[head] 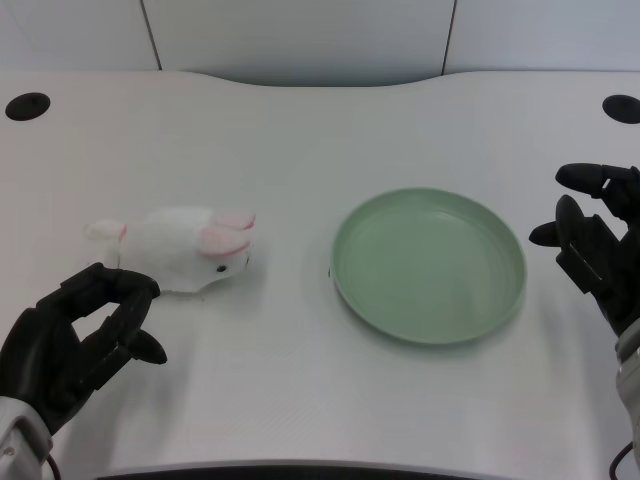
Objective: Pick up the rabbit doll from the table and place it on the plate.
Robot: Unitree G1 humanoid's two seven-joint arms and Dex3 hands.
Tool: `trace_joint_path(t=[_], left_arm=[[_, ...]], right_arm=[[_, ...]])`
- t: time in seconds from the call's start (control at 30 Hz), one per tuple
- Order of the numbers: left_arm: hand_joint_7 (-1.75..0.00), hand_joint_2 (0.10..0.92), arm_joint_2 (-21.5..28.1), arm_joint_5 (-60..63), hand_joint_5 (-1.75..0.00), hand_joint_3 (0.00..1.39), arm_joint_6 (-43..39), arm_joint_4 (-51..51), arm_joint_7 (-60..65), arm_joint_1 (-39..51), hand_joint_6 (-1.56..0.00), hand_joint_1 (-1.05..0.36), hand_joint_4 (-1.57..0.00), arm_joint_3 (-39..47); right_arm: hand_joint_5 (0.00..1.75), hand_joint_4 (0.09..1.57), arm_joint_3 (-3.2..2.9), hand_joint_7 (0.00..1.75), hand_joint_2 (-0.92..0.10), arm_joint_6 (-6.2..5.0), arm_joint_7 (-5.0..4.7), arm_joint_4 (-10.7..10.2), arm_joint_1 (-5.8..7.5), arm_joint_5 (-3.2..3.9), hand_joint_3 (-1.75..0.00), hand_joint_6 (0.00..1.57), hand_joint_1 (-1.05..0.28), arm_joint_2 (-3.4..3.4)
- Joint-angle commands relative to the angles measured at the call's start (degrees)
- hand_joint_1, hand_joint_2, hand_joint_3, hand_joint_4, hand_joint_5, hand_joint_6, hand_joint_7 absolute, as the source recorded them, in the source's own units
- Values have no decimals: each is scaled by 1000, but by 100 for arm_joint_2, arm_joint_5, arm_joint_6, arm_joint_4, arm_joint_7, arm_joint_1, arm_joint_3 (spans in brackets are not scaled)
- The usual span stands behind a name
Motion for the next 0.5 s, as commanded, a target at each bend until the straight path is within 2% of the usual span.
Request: trace_joint_path(t=[0.03, 0.1, 0.17, 0.2, 0.3, 0.37, 0.5], left_arm=[[-1354, 921, 96, 6, -1699, 395, 44, 10, 4, 71, -536, -398, -595, 34], [-1361, 921, 92, -10, -1706, 399, 47, 25, -2, 58, -536, -391, -595, 39], [-1362, 921, 81, -7, -1710, 401, 63, 9, 25, 51, -533, -390, -596, 36], [-1363, 921, 83, -7, -1712, 401, 75, 3, 28, 49, -530, -390, -598, 34], [-1366, 921, 76, -42, -1712, 398, 128, 7, 35, 31, -528, -388, -599, 53], [-1369, 921, 95, -1, -1707, 395, 89, 5, 24, 44, -524, -395, -596, 34], [-1372, 921, 82, 19, -1702, 401, 73, -18, 47, 68, -527, -390, -594, 32]], right_arm=[[1643, 280, -27, 1418, -920, -19, -73, -15, -35, -29, -569, 281, -290, -25], [1627, 300, -18, 1406, -921, 12, -114, -30, -42, -50, -542, 291, -300, -27], [1641, 293, -21, 1410, -921, 6, -66, -37, -43, -4, -562, 289, -285, -39], [1648, 285, -16, 1413, -921, 0, -56, -41, -38, -4, -575, 285, -277, -47], [1651, 276, -38, 1416, -921, -81, -7, 47, -45, 23, -597, 280, -276, -52], [1656, 290, -38, 1416, -920, -83, -21, 55, -45, 10, -580, 286, -287, -52], [1647, 291, -43, 1411, -921, -125, 29, 100, -48, 22, -558, 290, -302, -65]])
